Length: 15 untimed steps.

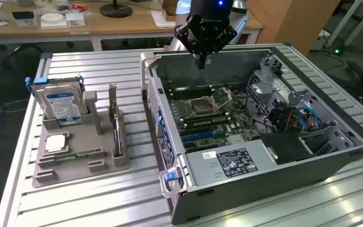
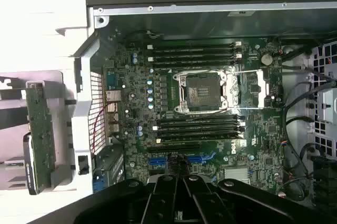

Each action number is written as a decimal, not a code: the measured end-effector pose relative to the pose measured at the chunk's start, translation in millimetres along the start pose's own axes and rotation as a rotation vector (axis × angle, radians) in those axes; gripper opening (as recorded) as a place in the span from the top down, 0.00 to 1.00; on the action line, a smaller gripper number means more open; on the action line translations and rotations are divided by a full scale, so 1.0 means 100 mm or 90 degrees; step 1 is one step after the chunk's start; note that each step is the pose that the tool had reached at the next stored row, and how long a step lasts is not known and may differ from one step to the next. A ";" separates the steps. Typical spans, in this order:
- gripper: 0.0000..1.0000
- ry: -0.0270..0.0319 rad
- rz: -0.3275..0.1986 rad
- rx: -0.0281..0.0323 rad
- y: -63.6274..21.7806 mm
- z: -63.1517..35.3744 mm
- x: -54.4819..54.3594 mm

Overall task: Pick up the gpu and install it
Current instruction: 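Reach for the gpu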

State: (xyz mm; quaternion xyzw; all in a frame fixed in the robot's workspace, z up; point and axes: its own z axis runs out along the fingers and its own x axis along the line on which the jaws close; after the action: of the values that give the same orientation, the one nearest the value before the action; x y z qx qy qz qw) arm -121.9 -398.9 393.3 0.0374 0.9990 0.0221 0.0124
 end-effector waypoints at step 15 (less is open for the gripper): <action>0.89 0.0000 0.000 0.0000 -0.020 -0.002 0.15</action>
State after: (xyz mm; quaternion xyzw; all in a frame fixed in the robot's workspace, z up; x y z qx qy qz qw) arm -137.0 -399.8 393.1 0.0374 0.9990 0.0221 0.0125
